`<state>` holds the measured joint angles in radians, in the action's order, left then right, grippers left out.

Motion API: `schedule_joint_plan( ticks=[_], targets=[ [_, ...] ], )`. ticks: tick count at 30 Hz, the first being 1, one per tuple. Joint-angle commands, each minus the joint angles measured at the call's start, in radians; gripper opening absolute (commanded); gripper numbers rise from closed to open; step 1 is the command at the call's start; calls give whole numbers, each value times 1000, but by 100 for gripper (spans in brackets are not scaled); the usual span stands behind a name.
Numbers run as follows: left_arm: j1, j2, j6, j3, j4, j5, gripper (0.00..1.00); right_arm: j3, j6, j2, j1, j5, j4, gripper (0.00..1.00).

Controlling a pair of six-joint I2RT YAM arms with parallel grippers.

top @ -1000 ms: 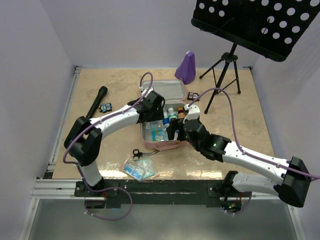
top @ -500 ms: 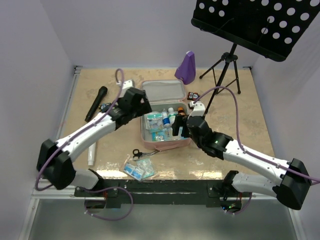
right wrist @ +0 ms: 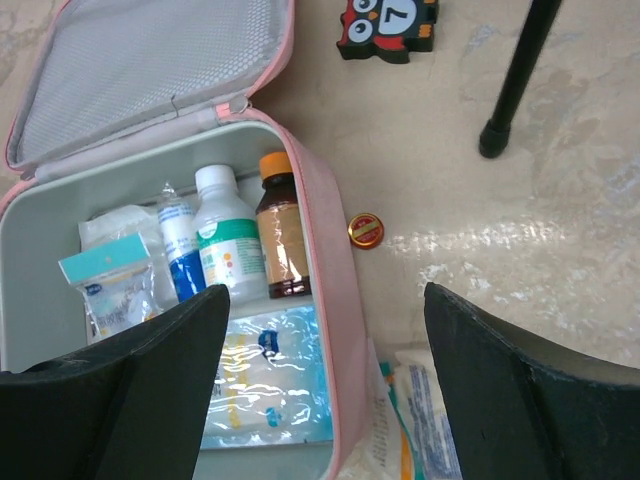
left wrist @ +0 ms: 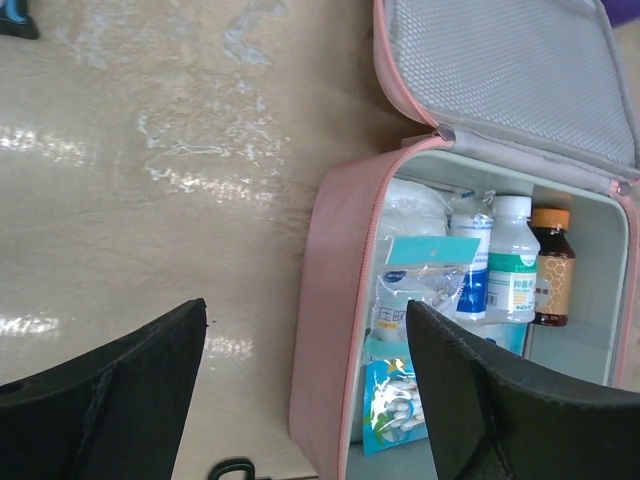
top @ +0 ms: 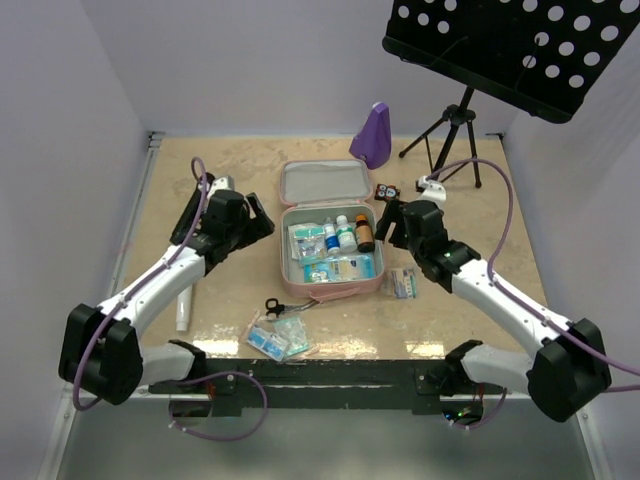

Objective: Organize the medicine kit
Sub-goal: Place the medical item at the medicine box.

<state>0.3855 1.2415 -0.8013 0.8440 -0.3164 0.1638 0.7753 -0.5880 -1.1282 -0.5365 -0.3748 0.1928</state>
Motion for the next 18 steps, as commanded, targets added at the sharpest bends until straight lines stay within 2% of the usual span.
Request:
schedule_joint_plan(
  ticks=[1,10,15,18],
  targets=[
    [-5,36,30,0,135,-113,85,74,-30,-90,27,97,-91,82],
    [-5,102,85,26,145,-139,84,180,33,-312,36,117,-173,88],
    [-5,104,91,-5,146,-141,84,228,62,-409,36,145,-187,86],
    [-5,98,97,-22,143,-141,84,245,71,-446,36,174,-249,82]
  ],
)
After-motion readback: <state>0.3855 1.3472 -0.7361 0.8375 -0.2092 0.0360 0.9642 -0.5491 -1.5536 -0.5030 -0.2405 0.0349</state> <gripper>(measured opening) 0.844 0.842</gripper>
